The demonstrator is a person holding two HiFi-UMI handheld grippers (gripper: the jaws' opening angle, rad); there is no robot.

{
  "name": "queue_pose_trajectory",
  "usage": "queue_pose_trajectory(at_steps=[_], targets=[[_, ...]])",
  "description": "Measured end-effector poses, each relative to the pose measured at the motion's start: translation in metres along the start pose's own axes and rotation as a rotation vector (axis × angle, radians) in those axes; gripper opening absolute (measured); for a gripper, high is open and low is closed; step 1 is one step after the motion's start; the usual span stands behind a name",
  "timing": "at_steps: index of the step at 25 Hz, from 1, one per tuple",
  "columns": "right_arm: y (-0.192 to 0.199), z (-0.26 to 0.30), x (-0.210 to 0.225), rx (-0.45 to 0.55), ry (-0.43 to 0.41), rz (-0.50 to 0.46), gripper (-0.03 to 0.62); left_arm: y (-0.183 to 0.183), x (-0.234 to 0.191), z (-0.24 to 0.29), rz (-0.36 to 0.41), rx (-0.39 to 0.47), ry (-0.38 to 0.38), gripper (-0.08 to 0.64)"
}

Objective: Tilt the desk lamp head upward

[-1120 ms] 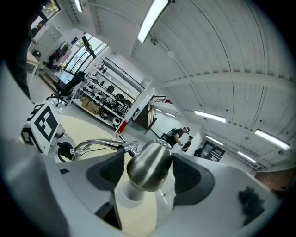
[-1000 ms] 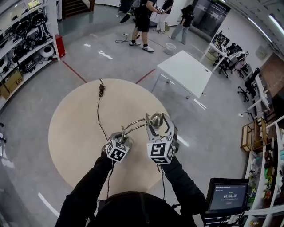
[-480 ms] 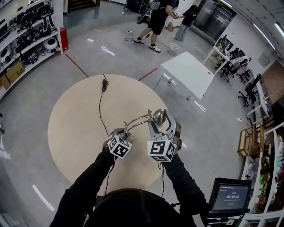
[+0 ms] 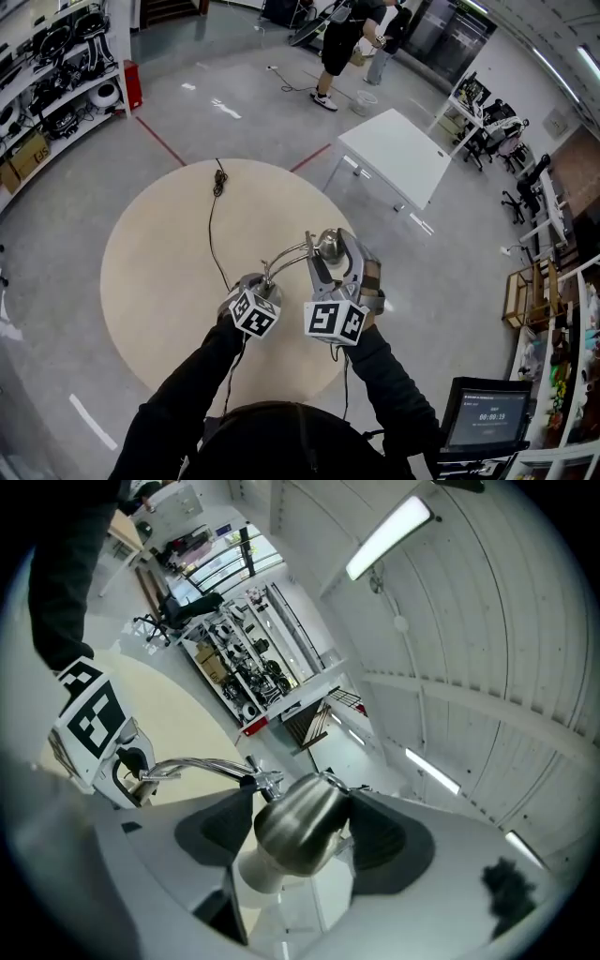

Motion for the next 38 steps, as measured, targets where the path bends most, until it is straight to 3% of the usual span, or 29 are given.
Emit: queue_pose_trajectory(at_steps=[4,17,38], targets=[[-0.014,-0.003,0.002,0.026,0.01,-0.112,0.339,0.001,0.006,0.002,-0.002,0.0,-0.002,0.15],[-0.044,-0.003,0.002,0.047,0.033,-0.27,0.339,0.001,0.006,0.0,-0.014,0.005,-0.002,0.15],[-0.072,0.002,-0.005,0.066,0.067,-0.443,0.339,0.001,0.005,0.005,-0.026,0.009,-0.005,0.15]])
Point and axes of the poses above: the fingertips, and each gripper's own axes: z forward along the fingers, x to its right, y out of its underside, the point moved 10 cm from there along -z, backward along the fingers, and after that the axes turned 15 degrees about -z, right-handed, at the moved point
